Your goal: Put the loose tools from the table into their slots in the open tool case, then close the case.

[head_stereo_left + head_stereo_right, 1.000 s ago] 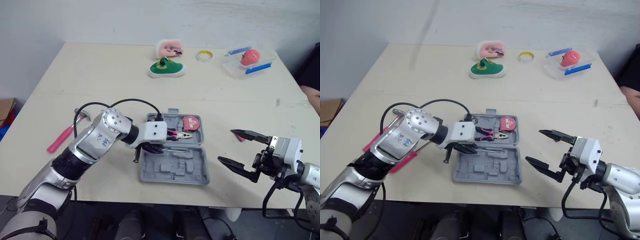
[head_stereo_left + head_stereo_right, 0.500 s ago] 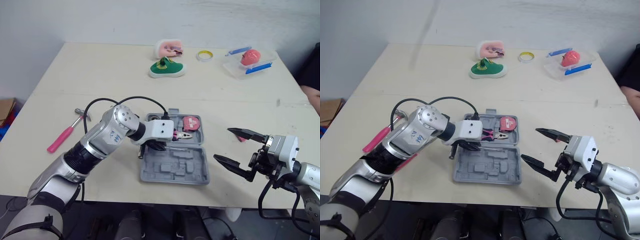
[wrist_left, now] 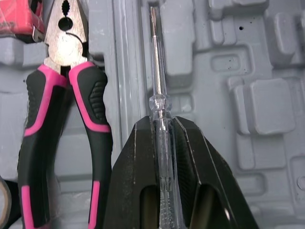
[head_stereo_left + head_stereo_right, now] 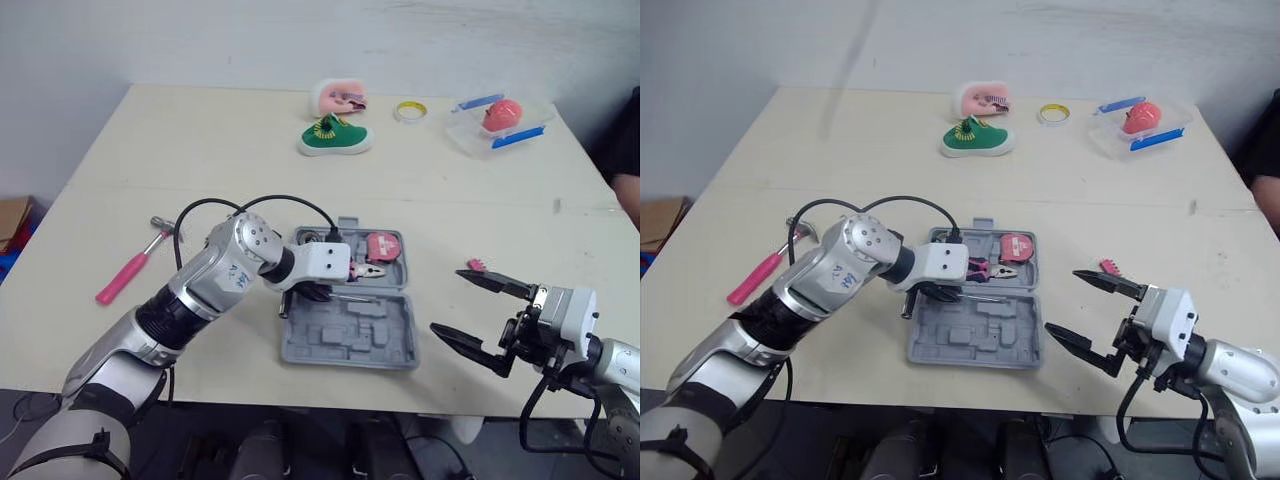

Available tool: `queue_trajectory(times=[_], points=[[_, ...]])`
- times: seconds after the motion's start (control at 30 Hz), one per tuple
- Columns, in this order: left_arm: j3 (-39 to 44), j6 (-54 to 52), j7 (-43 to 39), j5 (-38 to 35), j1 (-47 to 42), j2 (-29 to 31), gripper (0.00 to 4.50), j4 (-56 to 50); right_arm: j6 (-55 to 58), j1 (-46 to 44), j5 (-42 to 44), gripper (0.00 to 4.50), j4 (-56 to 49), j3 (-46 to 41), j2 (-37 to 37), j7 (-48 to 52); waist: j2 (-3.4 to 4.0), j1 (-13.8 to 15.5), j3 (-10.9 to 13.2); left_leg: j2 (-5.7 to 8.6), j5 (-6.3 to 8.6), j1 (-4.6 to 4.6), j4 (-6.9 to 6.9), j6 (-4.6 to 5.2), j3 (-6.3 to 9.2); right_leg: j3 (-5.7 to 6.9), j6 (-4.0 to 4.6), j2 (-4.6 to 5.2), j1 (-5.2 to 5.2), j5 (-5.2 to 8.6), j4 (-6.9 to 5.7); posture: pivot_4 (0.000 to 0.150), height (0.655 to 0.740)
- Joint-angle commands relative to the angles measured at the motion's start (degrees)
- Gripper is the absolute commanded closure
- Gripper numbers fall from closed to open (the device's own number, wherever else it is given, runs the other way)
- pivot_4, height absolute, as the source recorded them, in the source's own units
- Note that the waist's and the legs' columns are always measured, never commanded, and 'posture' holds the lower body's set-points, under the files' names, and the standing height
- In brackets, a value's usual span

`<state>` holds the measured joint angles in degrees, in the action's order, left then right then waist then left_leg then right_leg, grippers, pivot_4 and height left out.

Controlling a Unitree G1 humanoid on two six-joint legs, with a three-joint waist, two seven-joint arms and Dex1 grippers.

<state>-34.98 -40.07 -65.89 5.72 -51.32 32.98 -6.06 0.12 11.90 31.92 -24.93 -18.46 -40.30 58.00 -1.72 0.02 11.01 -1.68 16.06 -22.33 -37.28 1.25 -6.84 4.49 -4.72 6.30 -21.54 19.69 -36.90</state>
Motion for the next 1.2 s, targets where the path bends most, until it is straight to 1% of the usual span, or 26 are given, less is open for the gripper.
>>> queue_trajectory(times=[0.03,0.3,0.37,0.43,0.47,0.53,0.57,0.63,0.67,0.8,0.97,1.03,1.1,1.13,1.2], points=[[-0.2,0.2,0.0,0.6,-0.1,-0.6,4.49,-0.6,-2.0,0.2,0.1,0.00,-0.4,-1.5,0.4,0.5,0.00,0.0,0.0,0.00,0.00,0.00,0.00,0.00,0.00,0.00,0.00,0.00,0.00,0.00,0.00,0.150,0.7400],[-0.4,1.9,0.4,1.9,0.5,-1.0,4.49,0.5,-6.0,1.8,-0.5,0.00,2.6,-1.4,1.5,2.1,0.00,0.1,0.0,0.01,0.00,0.01,-0.03,0.00,0.00,0.00,0.00,0.01,0.02,0.00,0.00,0.150,0.7400],[-0.5,2.1,0.0,1.8,0.7,-0.7,3.56,-0.2,-6.8,2.1,-0.5,0.00,3.1,-1.4,1.7,2.4,0.01,0.1,0.0,0.00,0.00,0.02,-0.03,0.00,0.01,0.00,0.00,0.01,0.03,0.00,-0.01,0.150,0.7400],[0.0,1.8,-0.2,1.3,1.0,-0.9,2.91,-0.9,-7.3,2.3,-0.5,0.00,3.5,-1.5,1.8,2.6,0.01,0.0,0.0,0.00,0.00,0.02,-0.03,0.00,0.01,0.00,0.00,0.01,0.03,0.00,-0.02,0.150,0.7400],[0.6,2.0,0.1,0.9,1.1,-1.3,2.31,-1.3,-7.7,2.5,-0.5,0.00,3.8,-1.5,1.9,2.8,0.01,0.0,0.0,0.00,0.00,0.02,-0.04,0.00,0.01,0.00,0.00,0.01,0.03,0.00,-0.02,0.150,0.7400],[1.3,2.7,0.4,0.6,0.9,-1.7,1.57,-2.2,-8.1,3.0,-0.3,0.00,4.3,-1.5,1.9,3.2,0.00,0.1,0.0,0.00,0.00,0.02,-0.04,0.00,0.01,0.00,0.00,0.01,0.03,0.00,-0.02,0.150,0.7400],[1.6,2.7,0.2,0.6,0.6,-1.6,1.05,-3.4,-8.0,3.5,0.1,0.00,4.3,-1.4,1.8,3.7,0.01,0.1,0.0,0.00,0.00,0.02,-0.04,0.00,0.01,0.00,0.00,0.02,0.03,0.00,-0.02,0.150,0.7400],[2.1,2.5,-0.2,0.5,0.2,-1.2,0.20,-5.2,-8.0,4.2,0.6,0.00,4.1,-1.2,1.7,4.2,0.01,0.1,0.0,0.01,0.00,0.01,-0.05,0.00,0.03,0.00,0.00,0.03,0.04,0.00,-0.02,0.150,0.7400],[2.3,2.4,-0.4,0.4,0.2,-1.0,0.04,-5.9,-8.0,4.3,0.7,0.00,4.1,-1.2,1.7,4.4,0.01,0.1,0.0,0.00,0.00,0.01,-0.04,0.00,0.03,0.01,0.00,0.03,0.04,0.00,-0.01,0.150,0.7400],[4.6,2.3,-1.3,-1.3,0.4,0.4,0.04,-8.1,-8.4,4.0,0.5,0.00,4.6,-1.1,1.8,4.5,0.02,-0.1,0.0,0.01,0.00,0.02,-0.05,0.00,0.03,0.00,0.00,0.03,0.04,0.00,-0.02,0.150,0.7400],[12.0,7.8,2.5,-6.5,2.5,-3.7,0.04,-3.4,-8.9,3.2,0.1,0.00,5.6,-0.9,2.1,4.3,0.02,0.0,0.0,0.00,-0.01,0.02,-0.07,0.00,0.04,0.01,0.00,0.03,0.05,0.00,-0.04,0.150,0.7400],[16.4,10.7,3.6,-10.1,4.2,-6.0,0.60,-1.1,-9.0,3.4,0.0,0.00,5.8,-1.3,2.1,4.3,0.02,0.0,0.0,0.00,0.00,0.02,-0.07,0.01,0.04,0.02,0.00,0.04,0.06,0.00,-0.03,0.150,0.7400],[20.0,13.5,3.9,-13.5,5.9,-7.6,1.32,0.4,-9.5,4.2,0.0,0.00,6.0,-1.9,2.2,4.5,0.03,0.0,0.0,0.00,-0.01,0.02,-0.07,0.01,0.05,0.03,0.00,0.04,0.06,0.00,-0.04,0.150,0.7400],[21.5,13.9,4.5,-14.8,6.7,-8.4,1.86,1.0,-9.8,4.5,0.0,0.00,6.1,-2.2,2.3,4.5,0.03,0.0,0.0,0.00,-0.01,0.02,-0.08,0.01,0.05,0.05,0.00,0.04,0.06,0.00,-0.04,0.150,0.7400],[23.3,16.6,4.5,-16.6,8.3,-9.2,2.64,2.1,-10.8,5.1,0.0,0.00,6.3,-3.1,2.7,4.0,0.03,0.0,0.0,0.00,-0.01,0.02,-0.07,0.01,0.06,0.06,0.00,0.04,0.06,0.00,-0.04,0.150,0.7400]])
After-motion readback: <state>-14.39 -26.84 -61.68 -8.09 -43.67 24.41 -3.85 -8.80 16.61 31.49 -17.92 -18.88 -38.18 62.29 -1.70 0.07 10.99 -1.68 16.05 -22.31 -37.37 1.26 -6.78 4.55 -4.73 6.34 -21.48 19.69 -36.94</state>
